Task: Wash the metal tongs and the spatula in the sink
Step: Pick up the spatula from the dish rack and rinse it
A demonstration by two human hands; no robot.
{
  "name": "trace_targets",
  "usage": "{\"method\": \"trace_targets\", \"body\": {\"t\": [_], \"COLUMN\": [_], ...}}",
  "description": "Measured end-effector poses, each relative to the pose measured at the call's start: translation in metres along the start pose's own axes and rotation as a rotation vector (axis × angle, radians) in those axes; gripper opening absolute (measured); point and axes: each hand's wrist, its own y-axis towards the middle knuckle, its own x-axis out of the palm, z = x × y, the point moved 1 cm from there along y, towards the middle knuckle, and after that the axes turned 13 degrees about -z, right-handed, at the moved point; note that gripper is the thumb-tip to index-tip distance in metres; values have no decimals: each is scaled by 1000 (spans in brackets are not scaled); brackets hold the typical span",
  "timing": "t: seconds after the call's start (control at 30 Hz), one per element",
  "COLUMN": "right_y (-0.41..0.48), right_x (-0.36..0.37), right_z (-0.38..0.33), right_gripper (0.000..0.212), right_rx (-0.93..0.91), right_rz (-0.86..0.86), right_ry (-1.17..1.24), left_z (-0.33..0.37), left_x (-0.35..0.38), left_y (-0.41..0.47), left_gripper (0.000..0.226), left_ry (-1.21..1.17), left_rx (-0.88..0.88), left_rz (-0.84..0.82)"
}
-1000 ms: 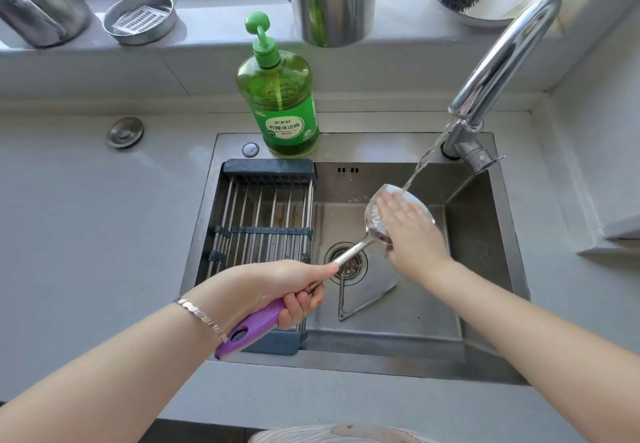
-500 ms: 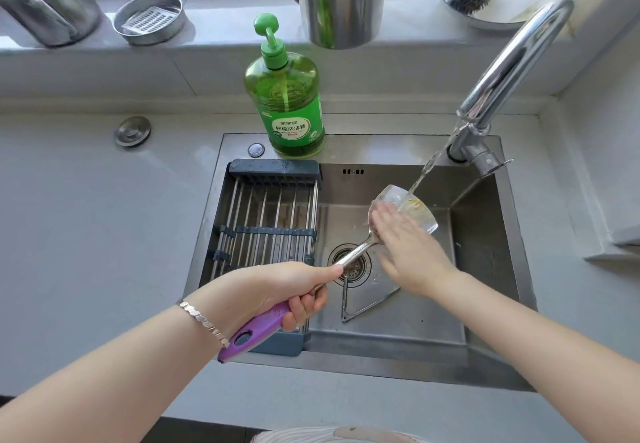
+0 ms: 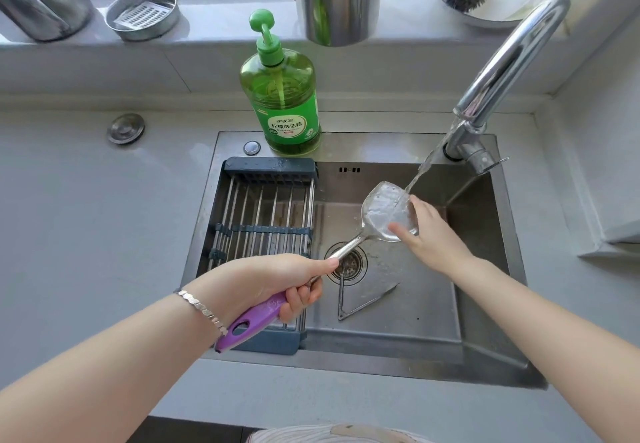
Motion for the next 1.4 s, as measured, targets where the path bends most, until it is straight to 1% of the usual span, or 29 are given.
{"method": "trace_targets", "body": {"t": [0.07,0.13,0.17,0.23,0.27,0.3,0.43,0.5,0.53,0.57,0.6,0.63,0.7,0.77,0.83,0.9,1.0,1.03,1.1,1.13,1.17,1.23,1.3,1.33,1.4], "right_y": [6,12,15,23,27,29,34,32,31,29,27,26,20,13,8,5,7,9,12,13,14,14,13,12,12], "right_x": [-6,-15,-18,-22,-23,-25,-23,-16,-11,-6,0,7,17,21,22,16,3,-1,-10,-13,-16,-16,-14,-12,-10], "right_z": [-9,-14,-17,-19,-20,-23,-23,-20,-18,-18,-21,-26,-42,-58,-68,-72,-66,-62,-54,-51,-49,-50,-55,-59,-69], "right_gripper": [81,85,80,61,56,55,57,53,47,38,32,30,23,28,26,21,20,21,27,31,33,35,37,39,47], "right_rx": [69,171,213,256,270,282,299,324,363,414,463,465,323,184,101,93,107,95,60,46,36,11,-11,-21,-28], "right_rz": [87,140,142,158,174,192,304,388,447,484,469,411,272,231,244,297,427,476,563,597,619,625,599,561,441], "right_ry": [66,12,-25,-51,-9,51,211,423,607,850,1110,1350,1663,1869,2020,2052,2061,2069,2099,2117,2134,2168,2200,2214,2252], "left_z": [1,1,1,-1,-2,-2,-3,-3,-3,-1,1,5,18,33,48,59,72,75,79,79,78,75,70,66,61], "left_x": [1,0,0,-2,-3,-3,-8,-9,-9,-8,-6,-4,0,5,6,7,5,5,5,4,3,-1,-3,-3,-6], "left_y": [-2,-4,-5,-7,-7,-7,-4,-1,2,5,10,16,28,39,47,52,55,55,54,53,52,53,52,50,48], "left_gripper": [60,60,60,60,61,60,55,44,39,35,33,33,35,35,27,19,36,38,35,33,31,32,26,22,18], "left_ry": [22,46,57,69,66,62,61,96,110,117,118,117,123,177,272,365,509,623,933,1042,1091,1104,1038,1008,991], "left_rx": [-2,0,-2,-3,0,5,24,35,48,64,84,107,165,225,300,392,527,534,462,436,425,425,444,452,471], "left_rz": [-12,-13,-15,-34,-45,-52,-52,-54,-58,-56,-51,-47,-44,-16,36,113,324,411,587,661,717,778,763,768,830]}}
